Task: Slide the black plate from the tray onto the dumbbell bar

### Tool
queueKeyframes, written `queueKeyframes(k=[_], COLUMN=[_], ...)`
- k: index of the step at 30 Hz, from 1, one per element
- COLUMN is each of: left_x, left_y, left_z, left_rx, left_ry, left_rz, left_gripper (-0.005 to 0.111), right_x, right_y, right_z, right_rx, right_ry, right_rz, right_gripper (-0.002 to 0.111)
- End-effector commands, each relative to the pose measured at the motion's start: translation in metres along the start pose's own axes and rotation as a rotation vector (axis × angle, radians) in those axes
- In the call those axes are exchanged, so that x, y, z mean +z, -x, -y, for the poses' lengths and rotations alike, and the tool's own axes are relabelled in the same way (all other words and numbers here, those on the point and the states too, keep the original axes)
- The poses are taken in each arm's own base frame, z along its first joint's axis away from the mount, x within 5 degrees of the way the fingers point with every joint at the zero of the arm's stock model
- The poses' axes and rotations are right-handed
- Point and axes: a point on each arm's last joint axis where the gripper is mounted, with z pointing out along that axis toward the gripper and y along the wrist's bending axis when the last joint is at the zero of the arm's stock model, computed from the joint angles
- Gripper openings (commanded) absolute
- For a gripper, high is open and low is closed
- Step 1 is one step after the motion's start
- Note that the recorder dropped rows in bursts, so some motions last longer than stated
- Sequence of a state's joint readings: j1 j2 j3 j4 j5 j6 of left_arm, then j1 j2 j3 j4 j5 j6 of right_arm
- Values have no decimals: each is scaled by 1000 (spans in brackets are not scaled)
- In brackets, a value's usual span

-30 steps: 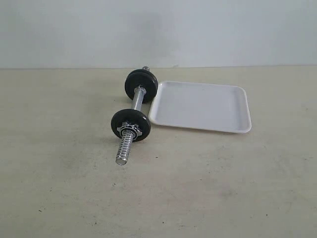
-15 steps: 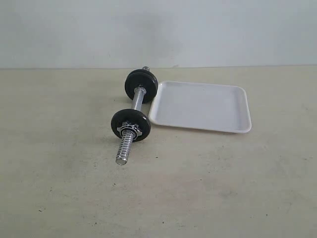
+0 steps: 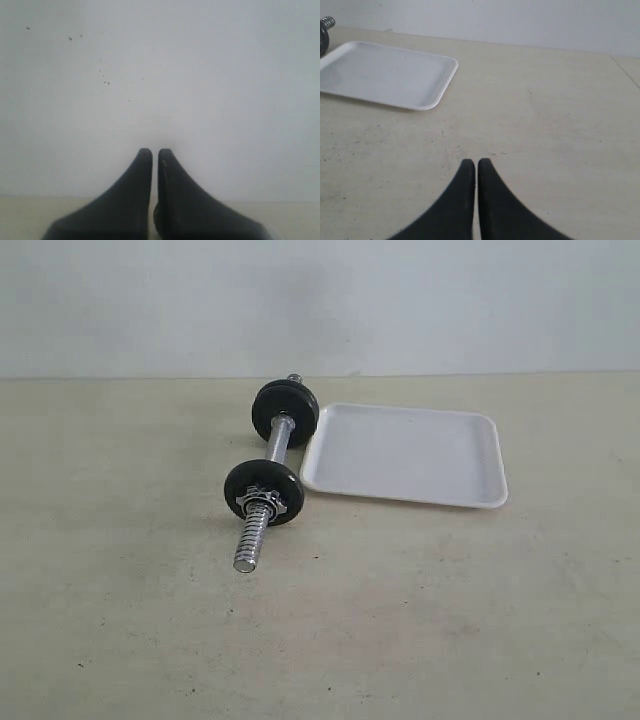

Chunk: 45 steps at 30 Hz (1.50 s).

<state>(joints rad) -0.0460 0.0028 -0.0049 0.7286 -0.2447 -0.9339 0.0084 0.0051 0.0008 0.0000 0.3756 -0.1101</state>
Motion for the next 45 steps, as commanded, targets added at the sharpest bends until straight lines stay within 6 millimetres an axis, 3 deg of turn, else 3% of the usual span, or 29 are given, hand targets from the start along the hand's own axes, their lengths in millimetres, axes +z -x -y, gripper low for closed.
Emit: queueKeyframes(k=[1,5,10,13,45], left_x=[-1,-2,-8,-14,-12], left_y=[7,-1,-31,-44,-41], left_z=[2,-15,-20,-20,-21], left_rx=[-41,-92,161,205,173], left_ry=[-27,160,195,184,200], left_rz=[95,10,-351,-515,-479], left_gripper=[4,4,4,4,4], right_x=[0,0,0,0,0], right_y=[1,1,1,1,1], right_z=[0,0,0,0,0], right_rx=[-5,-5,-5,-5,-5], right_ry=[0,0,0,0,0], right_rz=[11,11,11,11,11], right_gripper=[0,0,0,0,0])
